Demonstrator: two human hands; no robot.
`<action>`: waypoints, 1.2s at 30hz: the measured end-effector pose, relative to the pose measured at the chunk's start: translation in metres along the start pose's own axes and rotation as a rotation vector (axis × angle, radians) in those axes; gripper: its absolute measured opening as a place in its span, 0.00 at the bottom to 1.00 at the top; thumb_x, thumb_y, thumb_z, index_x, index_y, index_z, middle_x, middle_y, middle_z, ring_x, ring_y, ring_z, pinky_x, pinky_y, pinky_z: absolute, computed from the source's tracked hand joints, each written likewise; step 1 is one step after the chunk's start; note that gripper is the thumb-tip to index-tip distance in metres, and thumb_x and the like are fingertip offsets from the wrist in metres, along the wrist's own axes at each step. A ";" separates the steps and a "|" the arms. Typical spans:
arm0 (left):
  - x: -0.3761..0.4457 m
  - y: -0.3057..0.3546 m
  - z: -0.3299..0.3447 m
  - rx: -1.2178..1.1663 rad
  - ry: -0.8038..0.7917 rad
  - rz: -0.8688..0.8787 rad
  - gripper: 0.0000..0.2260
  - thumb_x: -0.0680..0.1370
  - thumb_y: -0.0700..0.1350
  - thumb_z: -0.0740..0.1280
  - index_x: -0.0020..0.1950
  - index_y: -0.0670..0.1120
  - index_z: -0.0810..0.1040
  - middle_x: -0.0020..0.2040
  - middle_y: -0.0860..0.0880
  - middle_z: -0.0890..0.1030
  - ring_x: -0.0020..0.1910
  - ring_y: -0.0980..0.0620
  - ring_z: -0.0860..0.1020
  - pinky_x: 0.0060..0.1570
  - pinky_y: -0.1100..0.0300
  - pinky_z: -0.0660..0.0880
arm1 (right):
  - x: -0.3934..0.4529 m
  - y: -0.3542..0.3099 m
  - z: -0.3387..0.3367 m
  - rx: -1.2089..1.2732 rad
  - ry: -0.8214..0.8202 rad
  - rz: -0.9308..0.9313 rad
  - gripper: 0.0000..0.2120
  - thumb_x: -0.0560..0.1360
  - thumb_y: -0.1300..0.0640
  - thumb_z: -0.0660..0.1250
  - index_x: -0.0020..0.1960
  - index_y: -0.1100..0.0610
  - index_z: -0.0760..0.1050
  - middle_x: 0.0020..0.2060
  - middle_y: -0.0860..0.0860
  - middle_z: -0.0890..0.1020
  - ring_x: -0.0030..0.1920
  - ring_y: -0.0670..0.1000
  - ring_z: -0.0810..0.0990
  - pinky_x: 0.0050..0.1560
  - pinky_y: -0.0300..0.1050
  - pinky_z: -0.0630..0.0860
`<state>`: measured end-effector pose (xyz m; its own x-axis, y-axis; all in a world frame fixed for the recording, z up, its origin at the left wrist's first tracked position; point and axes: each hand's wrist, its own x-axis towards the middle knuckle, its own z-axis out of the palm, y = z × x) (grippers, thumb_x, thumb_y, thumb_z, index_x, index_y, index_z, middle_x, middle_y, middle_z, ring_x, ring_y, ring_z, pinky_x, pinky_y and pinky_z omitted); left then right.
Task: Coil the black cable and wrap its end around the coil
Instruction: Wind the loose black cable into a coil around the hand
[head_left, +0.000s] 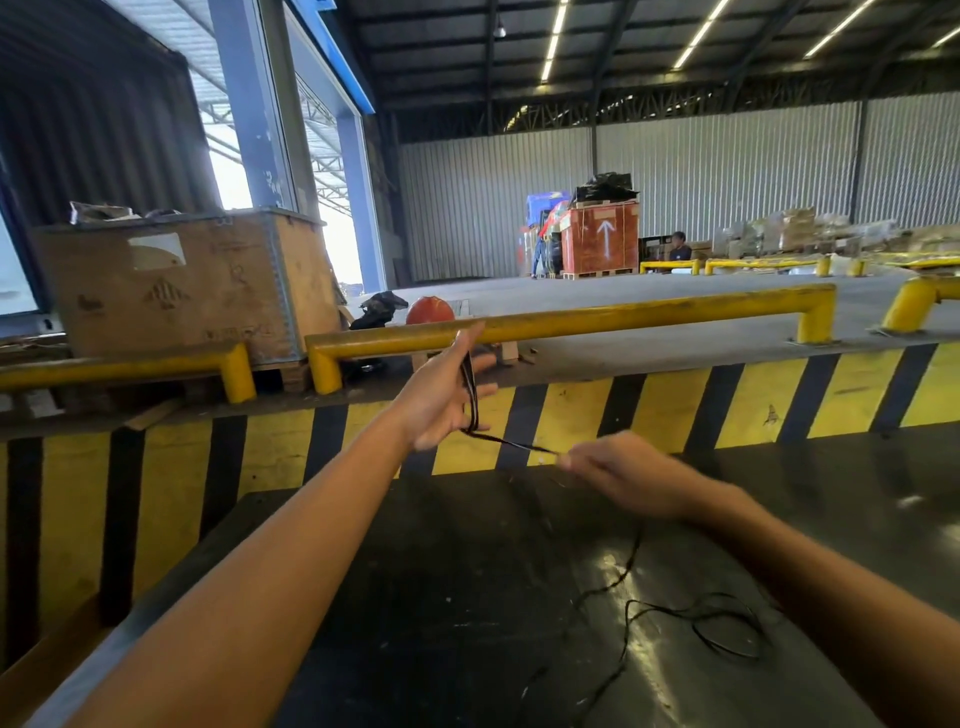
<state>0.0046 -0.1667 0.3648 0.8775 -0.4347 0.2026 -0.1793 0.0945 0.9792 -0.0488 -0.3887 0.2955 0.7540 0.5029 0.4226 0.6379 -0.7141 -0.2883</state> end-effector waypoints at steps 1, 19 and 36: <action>-0.002 -0.005 -0.004 0.052 0.003 -0.035 0.28 0.77 0.62 0.56 0.75 0.59 0.56 0.77 0.44 0.59 0.73 0.36 0.59 0.64 0.27 0.58 | 0.002 0.005 -0.016 -0.058 0.030 -0.013 0.15 0.79 0.47 0.54 0.38 0.50 0.72 0.32 0.48 0.76 0.33 0.43 0.76 0.38 0.37 0.72; -0.010 0.020 0.042 -0.406 -0.468 -0.041 0.22 0.80 0.59 0.52 0.74 0.58 0.61 0.74 0.40 0.63 0.65 0.37 0.72 0.56 0.32 0.71 | 0.017 -0.007 0.055 0.237 -0.025 0.181 0.13 0.80 0.51 0.55 0.40 0.45 0.72 0.34 0.45 0.77 0.34 0.34 0.76 0.37 0.35 0.71; -0.021 -0.040 0.006 0.492 -0.538 -0.539 0.20 0.80 0.62 0.48 0.69 0.62 0.67 0.70 0.45 0.69 0.66 0.42 0.70 0.59 0.38 0.69 | 0.015 0.046 -0.064 -0.050 0.541 0.185 0.08 0.74 0.51 0.67 0.40 0.54 0.77 0.28 0.46 0.76 0.28 0.44 0.74 0.27 0.33 0.66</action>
<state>-0.0090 -0.1665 0.3209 0.5929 -0.6807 -0.4303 -0.0822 -0.5827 0.8085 -0.0186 -0.4448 0.3431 0.6566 0.0561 0.7522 0.4851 -0.7950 -0.3641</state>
